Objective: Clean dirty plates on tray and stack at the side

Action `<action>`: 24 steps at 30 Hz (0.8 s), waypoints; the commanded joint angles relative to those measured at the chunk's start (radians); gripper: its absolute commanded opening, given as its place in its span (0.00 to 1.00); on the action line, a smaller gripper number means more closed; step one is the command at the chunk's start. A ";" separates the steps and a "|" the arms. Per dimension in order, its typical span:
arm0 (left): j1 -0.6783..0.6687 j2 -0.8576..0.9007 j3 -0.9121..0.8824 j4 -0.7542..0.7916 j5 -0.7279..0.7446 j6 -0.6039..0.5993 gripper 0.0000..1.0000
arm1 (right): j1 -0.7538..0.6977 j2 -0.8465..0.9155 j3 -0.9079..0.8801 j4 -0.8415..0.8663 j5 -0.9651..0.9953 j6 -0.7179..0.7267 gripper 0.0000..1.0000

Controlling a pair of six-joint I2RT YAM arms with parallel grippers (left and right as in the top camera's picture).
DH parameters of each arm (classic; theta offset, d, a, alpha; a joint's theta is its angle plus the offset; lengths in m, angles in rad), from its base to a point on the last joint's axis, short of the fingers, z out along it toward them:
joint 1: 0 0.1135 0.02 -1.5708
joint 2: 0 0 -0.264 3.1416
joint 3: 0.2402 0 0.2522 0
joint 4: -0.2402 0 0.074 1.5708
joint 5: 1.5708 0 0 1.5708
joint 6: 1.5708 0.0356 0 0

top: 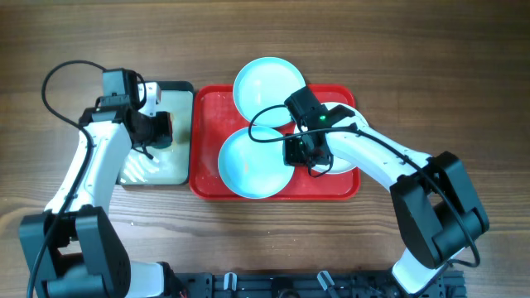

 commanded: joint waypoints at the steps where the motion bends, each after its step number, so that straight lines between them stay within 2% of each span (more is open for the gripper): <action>1: -0.003 -0.001 -0.025 0.021 0.019 0.019 0.04 | -0.001 0.018 -0.008 0.003 0.024 -0.010 0.04; 21: -0.003 0.001 -0.028 0.030 0.019 0.019 0.04 | -0.001 0.018 -0.008 0.005 0.028 -0.010 0.04; 24: -0.003 0.001 -0.056 0.071 0.019 0.019 0.04 | -0.001 0.018 -0.008 0.005 0.028 -0.010 0.04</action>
